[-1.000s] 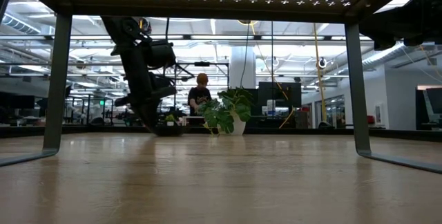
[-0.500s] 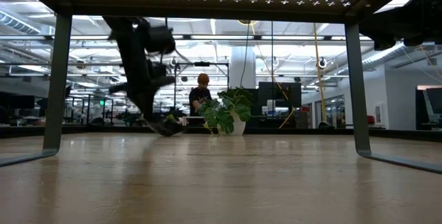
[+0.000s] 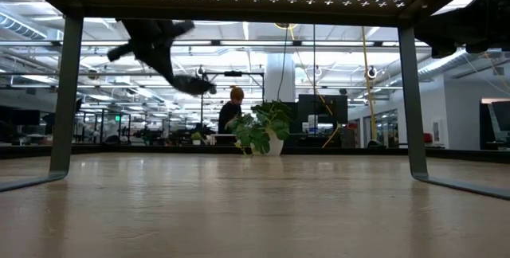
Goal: Pick & Place Mini shaped plates
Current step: Stack the leaf-shaped plate onto the stacked leaf-shaped plate on the shelf
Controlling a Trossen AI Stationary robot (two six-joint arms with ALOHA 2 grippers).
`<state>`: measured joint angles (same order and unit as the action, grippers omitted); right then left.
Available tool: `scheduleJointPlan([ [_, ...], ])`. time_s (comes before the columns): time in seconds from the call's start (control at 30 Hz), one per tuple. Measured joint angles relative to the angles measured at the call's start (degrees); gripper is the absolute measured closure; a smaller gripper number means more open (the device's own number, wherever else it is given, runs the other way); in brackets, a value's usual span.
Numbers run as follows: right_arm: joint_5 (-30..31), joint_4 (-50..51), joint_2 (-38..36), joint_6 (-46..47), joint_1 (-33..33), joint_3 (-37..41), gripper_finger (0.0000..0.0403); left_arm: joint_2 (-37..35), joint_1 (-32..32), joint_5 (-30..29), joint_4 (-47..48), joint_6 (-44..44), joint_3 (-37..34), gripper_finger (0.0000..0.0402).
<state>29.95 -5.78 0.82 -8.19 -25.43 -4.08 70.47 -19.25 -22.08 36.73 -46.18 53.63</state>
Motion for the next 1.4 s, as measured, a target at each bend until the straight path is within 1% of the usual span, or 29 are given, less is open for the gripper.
scheduleJointPlan([
  [0.2, 0.00, 0.02, 0.00, 0.01, 0.00, 0.01, 0.0284, -5.84, 9.28, -6.52, 2.22, -12.82, 0.00, 0.0400],
  [0.37, -0.01, 0.02, 0.00, 0.01, -0.01, 0.00, 0.0284, -6.79, 17.67, -7.62, 1.94, -28.63, 0.02, 0.0400],
  [0.47, 0.00, 0.00, 0.00, 0.01, -0.01, 0.01, 0.0284, -6.88, 22.31, -8.09, -1.28, -37.08, 0.02, 0.0400],
  [0.6, -0.02, 0.02, 0.00, 0.01, 0.00, 0.02, 0.0284, -6.85, 28.46, -11.20, -7.18, -38.66, 0.02, 0.0400],
  [0.7, 0.00, 0.00, 0.00, 0.01, -0.02, 0.00, 0.0284, -6.84, 34.09, -14.45, -8.67, -38.66, 0.02, 0.0400],
  [0.77, 0.00, 0.01, 0.00, 0.01, -0.02, 0.01, 0.0284, -6.54, 38.16, -18.35, -9.48, -39.74, 0.02, 0.0400],
  [0.8, 0.00, 0.00, 0.00, 0.00, 0.00, 0.00, 0.0284, -6.30, 40.35, -21.11, -10.06, -41.76, 0.02, 0.0400],
  [1.0, 0.00, 0.00, 0.01, 0.01, -0.01, 0.01, 0.0284, -3.09, 55.14, -42.42, -13.34, -49.18, 0.02, 0.0401],
  [1.07, 0.00, 0.00, 0.00, 0.01, 0.00, 0.00, 0.0284, -1.04, 58.56, -46.96, -14.03, -53.77, 0.02, 0.0401],
  [1.1, 0.00, 0.00, 0.01, 0.00, -0.01, 0.00, 0.0284, 0.04, 59.66, -48.27, -14.42, -56.60, 0.02, 0.0401],
  [1.17, 0.00, 0.00, 0.00, -0.01, -0.01, 0.02, 0.0284, 2.44, 61.17, -49.02, -14.70, -63.55, 0.02, 0.0401],
  [1.23, -0.01, 0.01, 0.00, 0.00, -0.02, 0.01, 0.0284, 4.76, 62.03, -48.47, -15.25, -69.82, 0.02, 0.0401],
  [1.3, -0.02, 0.01, 0.01, 0.01, -0.01, 0.02, 0.0284, 6.83, 62.53, -47.82, -15.85, -74.10, 0.71, 0.0401],
  [1.4, -0.01, 0.00, 0.00, 0.00, -0.01, 0.00, 0.0284, 9.61, 63.28, -45.74, -14.74, -79.30, 3.98, 0.0401],
])
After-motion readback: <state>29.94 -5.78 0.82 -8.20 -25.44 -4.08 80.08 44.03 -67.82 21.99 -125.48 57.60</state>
